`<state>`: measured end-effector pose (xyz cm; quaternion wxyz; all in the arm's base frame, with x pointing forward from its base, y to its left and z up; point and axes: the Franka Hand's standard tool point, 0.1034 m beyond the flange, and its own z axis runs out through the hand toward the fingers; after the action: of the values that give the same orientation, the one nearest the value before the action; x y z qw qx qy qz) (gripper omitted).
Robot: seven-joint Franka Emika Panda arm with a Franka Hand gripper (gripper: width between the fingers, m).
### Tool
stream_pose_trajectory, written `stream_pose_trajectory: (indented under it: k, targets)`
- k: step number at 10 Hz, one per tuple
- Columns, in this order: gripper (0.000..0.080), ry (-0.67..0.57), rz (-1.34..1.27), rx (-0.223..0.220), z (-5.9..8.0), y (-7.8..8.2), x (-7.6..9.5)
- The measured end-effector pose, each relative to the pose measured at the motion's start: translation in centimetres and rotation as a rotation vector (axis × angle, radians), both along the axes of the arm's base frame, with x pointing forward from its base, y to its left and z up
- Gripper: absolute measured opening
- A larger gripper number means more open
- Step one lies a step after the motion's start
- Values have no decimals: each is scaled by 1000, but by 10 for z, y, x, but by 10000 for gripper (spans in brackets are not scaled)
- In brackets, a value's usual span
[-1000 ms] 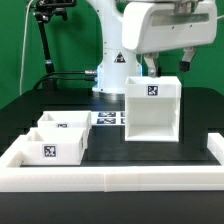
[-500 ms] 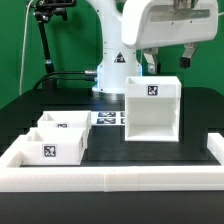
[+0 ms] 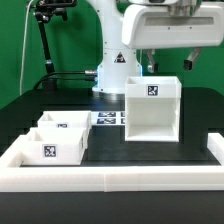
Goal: Assemble drawer
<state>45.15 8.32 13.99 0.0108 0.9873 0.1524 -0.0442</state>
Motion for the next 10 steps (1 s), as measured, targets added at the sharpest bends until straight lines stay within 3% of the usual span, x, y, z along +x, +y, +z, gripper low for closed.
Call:
stream_pose_trajectory:
  k: [7, 10]
  targets:
    - [650, 4, -44, 8, -4, 0, -4]
    - [650, -3, -262, -7, -18, 2, -22]
